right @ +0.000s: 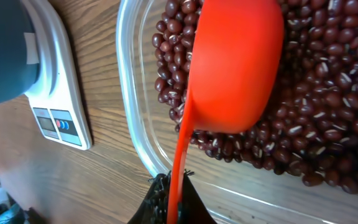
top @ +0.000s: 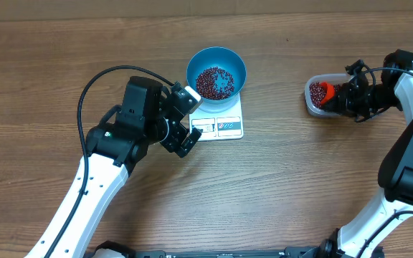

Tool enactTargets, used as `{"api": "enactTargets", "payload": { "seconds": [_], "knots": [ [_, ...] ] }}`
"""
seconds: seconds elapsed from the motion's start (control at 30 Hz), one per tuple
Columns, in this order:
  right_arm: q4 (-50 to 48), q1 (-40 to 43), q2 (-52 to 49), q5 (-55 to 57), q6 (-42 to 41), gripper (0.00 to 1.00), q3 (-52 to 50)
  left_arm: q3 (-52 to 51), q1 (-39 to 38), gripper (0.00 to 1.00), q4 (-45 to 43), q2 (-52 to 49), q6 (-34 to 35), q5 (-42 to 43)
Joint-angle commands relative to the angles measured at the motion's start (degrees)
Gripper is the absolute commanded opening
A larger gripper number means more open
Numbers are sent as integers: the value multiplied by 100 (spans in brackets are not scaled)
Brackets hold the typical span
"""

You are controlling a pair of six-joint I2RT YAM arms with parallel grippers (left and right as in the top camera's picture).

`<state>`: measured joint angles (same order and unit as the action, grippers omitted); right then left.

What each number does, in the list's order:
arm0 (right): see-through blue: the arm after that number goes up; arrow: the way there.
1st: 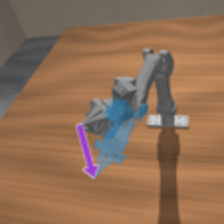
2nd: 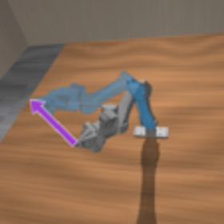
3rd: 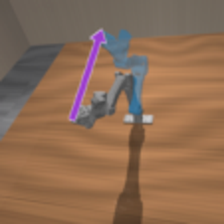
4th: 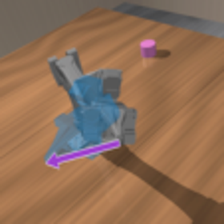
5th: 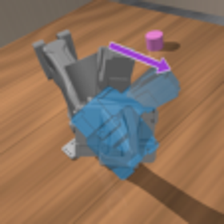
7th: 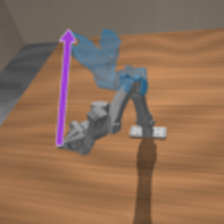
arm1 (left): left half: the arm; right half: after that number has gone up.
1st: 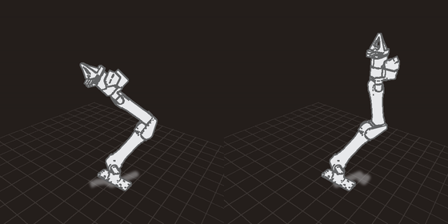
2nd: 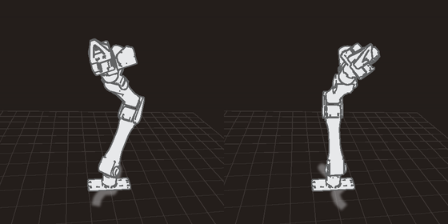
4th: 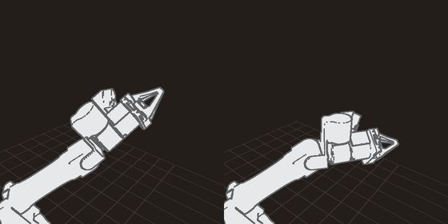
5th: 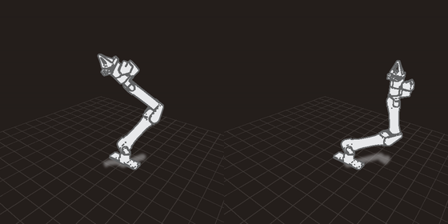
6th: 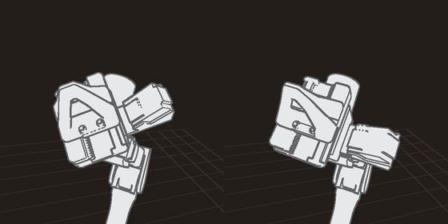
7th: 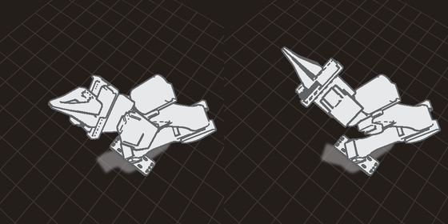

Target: Scoop item into bowl and weigh 150g on scale

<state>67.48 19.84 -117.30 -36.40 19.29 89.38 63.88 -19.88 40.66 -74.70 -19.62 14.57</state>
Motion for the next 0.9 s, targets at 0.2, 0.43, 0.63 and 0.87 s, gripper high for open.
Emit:
{"api": "enactTargets", "payload": {
  "seconds": [0.2,0.43,0.63,0.87],
  "knots": [
    [-28,101,-146,-619,-22,4,59,-13,-39,100,-20,-22,55,28],
    [9,343,-146,-841,-44,4,59,-13,-39,100,-20,-22,55,26],
    [57,535,-146,-925,-42,4,59,-13,-39,99,-20,-22,55,28],
    [109,802,-146,-1257,15,4,59,-13,-39,100,-20,-22,55,28]
  ]
}}
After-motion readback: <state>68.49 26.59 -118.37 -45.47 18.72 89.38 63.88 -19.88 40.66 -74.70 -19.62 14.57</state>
